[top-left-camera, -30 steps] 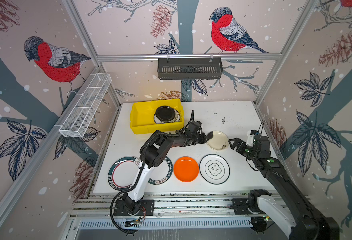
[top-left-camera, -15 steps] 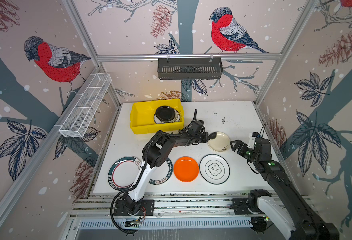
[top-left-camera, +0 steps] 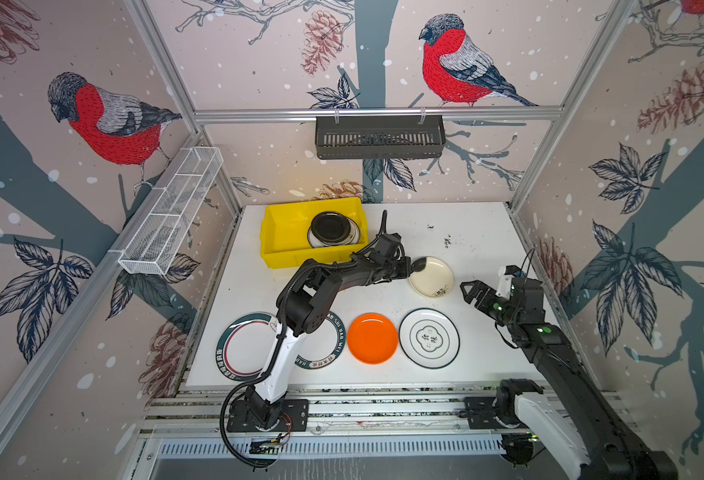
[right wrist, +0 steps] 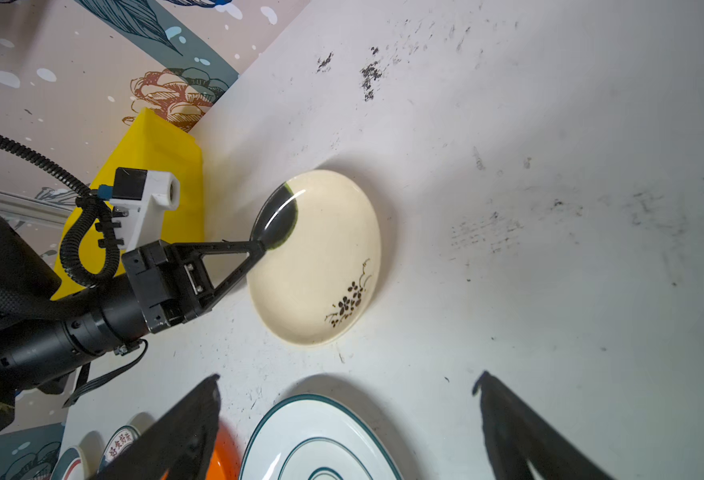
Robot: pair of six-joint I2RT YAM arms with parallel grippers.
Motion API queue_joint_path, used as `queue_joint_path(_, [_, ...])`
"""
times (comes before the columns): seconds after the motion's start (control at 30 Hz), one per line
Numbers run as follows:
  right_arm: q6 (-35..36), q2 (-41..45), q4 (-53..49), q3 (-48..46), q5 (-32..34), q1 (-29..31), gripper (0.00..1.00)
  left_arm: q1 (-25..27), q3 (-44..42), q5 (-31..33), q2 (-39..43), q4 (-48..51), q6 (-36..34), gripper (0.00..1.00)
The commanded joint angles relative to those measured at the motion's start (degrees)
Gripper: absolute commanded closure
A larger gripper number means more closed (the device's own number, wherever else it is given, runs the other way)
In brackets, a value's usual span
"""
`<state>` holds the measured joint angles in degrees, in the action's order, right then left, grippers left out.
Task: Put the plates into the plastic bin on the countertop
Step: 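Carry the cream flower-print plate with the left gripper into the yellow bin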
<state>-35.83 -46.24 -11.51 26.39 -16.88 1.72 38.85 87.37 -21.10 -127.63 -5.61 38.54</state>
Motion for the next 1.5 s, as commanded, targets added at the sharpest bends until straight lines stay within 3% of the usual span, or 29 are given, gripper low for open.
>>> queue_joint_path(0.0, [-0.2, 0.1, 1.9, -0.5, -2.2, 0.0, 0.03, -1.3, 0.6, -1.0, 2.1, 0.5, -0.7, 1.00])
queue_joint_path(0.37, [0.6, -0.6, 4.5, -1.3, -2.8, -0.2, 0.03, -7.1, -0.6, 1.2, 10.2, 3.6, -2.9, 1.00])
queue_joint_path(0.83, [1.2, -5.5, 5.1, 0.9, -4.7, -0.3, 0.03, -26.8, -4.4, 4.3, 18.6, 4.7, -4.3, 1.00])
queue_joint_path(1.07, [1.6, -5.3, 4.7, 0.9, -4.0, -0.4, 0.03, -35.2, 0.2, 10.2, 14.7, 9.0, -7.7, 1.00])
queue_joint_path(1.3, [1.8, -5.3, 4.0, 0.9, -2.5, -0.7, 0.03, -35.9, 14.6, 16.8, 5.1, 19.3, -13.3, 1.00])
queue_joint_path(1.47, [2.0, -5.5, 4.3, 0.7, -1.9, -1.3, 0.03, -35.6, 18.7, 20.2, 1.1, 22.4, -15.2, 1.00])
